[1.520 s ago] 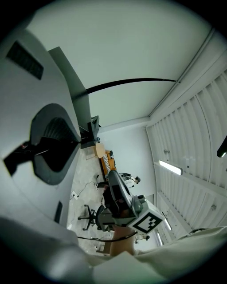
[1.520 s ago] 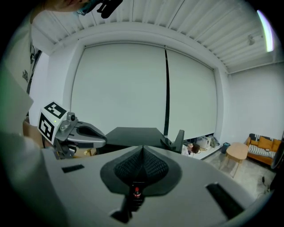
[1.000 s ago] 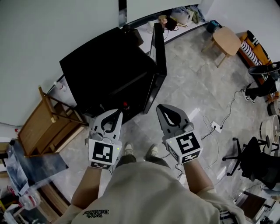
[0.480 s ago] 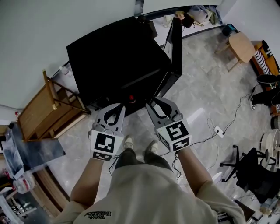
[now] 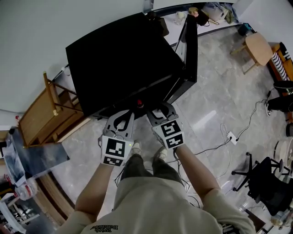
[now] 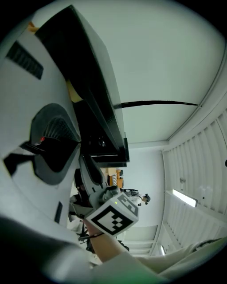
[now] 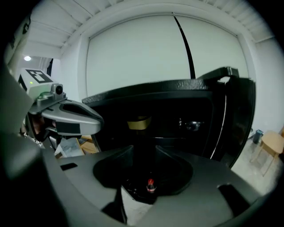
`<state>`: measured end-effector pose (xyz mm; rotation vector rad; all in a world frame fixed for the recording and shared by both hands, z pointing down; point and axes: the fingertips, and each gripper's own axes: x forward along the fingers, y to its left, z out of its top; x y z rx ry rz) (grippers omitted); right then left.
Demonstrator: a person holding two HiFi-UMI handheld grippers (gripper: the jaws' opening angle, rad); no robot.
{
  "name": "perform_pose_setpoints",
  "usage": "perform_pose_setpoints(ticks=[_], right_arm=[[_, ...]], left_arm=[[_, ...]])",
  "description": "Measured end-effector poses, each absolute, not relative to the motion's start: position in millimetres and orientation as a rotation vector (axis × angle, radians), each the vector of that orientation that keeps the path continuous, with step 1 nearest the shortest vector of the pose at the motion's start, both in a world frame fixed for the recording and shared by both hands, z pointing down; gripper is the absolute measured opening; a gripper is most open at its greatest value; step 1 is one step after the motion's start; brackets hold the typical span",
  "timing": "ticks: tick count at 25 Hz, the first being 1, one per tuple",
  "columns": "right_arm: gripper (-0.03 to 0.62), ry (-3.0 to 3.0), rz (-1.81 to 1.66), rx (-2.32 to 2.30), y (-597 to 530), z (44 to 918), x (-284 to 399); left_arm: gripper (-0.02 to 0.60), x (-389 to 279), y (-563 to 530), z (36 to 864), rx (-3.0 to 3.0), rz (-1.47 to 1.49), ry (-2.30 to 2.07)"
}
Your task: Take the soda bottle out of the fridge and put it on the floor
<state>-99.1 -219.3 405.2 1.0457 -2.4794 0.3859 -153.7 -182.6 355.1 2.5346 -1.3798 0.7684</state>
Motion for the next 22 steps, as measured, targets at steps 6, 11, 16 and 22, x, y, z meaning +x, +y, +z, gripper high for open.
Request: perform_pose_setpoints(ticks=[6,11,16,22], right_arm=[[0.161,-2.449,0.382,0.998,-236,463,-116],[0.166,-2.433,0.412,0.981,-246,509,-128],[0.172,-2.399,0.418,0.963,-260,555,-139],[0.181,-2.362,0.408,0.919,-266,612,-146]], left_arm=[[0.008,-156,-200,395,2.493,0.783,-1.385],[0.008,-164,-214,426,2.438,0.767,-1.403],[0.008,-172,-222,454,2.407,0.779,-1.413],[0.008,-176,-224,495,2.360,0.786,-1.400]])
